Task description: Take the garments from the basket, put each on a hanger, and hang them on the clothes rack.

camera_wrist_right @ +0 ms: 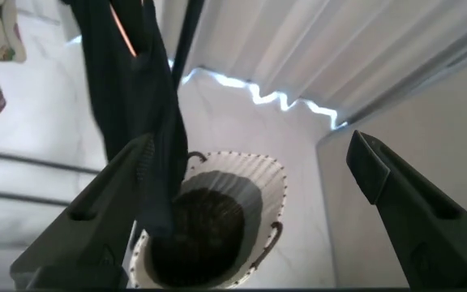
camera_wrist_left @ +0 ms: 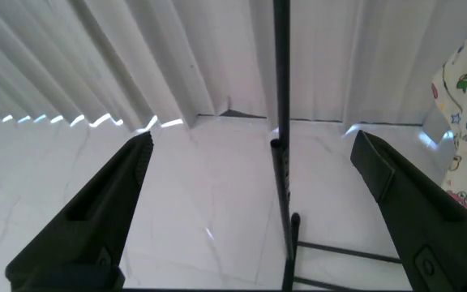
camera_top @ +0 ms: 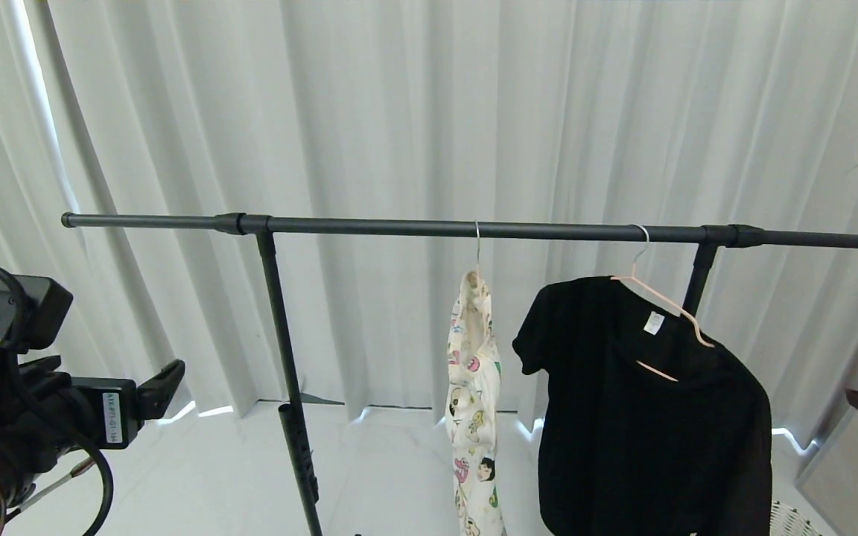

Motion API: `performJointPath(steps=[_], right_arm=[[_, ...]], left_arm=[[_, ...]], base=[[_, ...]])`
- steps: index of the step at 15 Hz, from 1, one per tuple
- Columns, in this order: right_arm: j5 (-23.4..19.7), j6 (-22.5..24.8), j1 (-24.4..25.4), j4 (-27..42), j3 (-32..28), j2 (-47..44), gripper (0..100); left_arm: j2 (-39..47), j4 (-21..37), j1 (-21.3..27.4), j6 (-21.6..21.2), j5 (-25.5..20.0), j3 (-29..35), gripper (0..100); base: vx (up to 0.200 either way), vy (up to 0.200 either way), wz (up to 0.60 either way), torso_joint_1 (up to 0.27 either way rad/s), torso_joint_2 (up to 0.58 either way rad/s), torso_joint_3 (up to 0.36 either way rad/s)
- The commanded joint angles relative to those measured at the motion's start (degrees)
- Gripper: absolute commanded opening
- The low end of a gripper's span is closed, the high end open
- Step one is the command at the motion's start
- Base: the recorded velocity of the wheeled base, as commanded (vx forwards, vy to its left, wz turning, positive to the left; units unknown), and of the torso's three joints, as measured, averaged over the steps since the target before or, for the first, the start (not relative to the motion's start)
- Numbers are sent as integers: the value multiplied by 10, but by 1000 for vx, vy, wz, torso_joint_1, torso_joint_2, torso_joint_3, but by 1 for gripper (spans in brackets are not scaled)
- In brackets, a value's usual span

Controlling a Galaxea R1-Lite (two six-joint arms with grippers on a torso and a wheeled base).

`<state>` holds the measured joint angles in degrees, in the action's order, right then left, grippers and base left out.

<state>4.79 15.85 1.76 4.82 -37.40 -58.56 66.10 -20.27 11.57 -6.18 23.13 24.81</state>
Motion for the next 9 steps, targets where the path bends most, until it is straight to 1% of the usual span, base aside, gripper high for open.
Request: performJointPath(steps=[1, 3, 9], right_arm=[[1, 1, 0, -27, 29, 7, 100], [2, 4, -1, -56, 47, 7, 100], [2, 7, 0, -99, 89, 6, 100]], left_arm=[[-6, 0, -26, -1, 0, -8, 100], [-13, 0, -25, -2, 0, -21, 100], [-11, 0, -24, -3, 0, -31, 100]], base=[[-200, 0, 0, 7, 2, 2], [-200, 0, 0, 2, 5, 5], [-200, 0, 0, 5, 5, 2]])
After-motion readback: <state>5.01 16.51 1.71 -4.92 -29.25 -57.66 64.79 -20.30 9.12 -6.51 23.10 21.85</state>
